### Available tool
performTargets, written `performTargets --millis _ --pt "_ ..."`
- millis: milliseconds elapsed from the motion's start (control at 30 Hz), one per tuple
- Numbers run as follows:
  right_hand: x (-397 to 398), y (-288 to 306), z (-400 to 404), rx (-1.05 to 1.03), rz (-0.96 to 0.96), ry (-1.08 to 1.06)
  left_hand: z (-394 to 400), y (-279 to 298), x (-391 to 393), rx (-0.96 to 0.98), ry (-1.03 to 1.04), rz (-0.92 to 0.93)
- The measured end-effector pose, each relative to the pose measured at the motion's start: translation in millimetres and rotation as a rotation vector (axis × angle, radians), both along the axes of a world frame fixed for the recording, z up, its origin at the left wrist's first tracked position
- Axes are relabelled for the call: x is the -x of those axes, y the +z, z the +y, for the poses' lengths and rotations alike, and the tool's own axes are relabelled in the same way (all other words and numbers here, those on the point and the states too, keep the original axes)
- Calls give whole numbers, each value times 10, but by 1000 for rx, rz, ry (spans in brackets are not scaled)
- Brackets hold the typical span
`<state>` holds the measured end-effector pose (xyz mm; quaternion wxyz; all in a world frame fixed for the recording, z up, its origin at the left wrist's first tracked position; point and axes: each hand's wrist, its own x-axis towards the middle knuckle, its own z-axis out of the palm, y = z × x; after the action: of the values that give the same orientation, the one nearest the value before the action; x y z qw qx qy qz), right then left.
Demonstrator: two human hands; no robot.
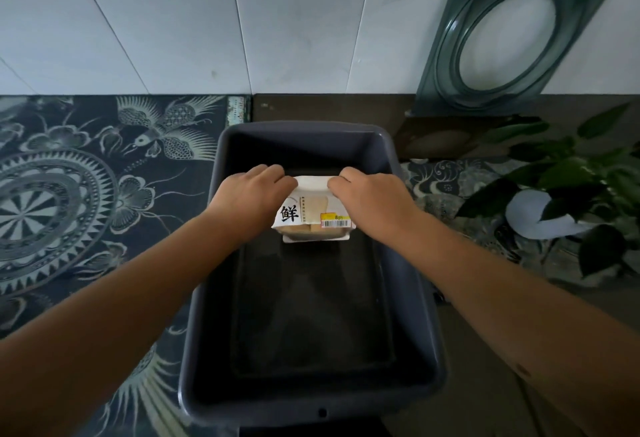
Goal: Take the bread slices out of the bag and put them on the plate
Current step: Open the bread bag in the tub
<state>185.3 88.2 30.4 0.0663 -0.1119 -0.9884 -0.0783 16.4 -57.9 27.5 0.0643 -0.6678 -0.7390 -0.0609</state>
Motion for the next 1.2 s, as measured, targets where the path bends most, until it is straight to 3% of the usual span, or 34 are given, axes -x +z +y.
performTargets --millis 467,867,1033,1200 --pt "-1025 -271 -1040 109 -3 -21 -1050 -234 -903 36 -30 -107" --pt "-1303 -753 -1548 229 7 -112 -1568 -710 -1118 64 -70 -210" --pt "-1356 -772 -1580 190 7 -183 -1562 -690 -1141 88 -14 -151" --pt "-1336 -638 -1503 165 16 -122 -1549 -625 -1182 100 -19 -27"
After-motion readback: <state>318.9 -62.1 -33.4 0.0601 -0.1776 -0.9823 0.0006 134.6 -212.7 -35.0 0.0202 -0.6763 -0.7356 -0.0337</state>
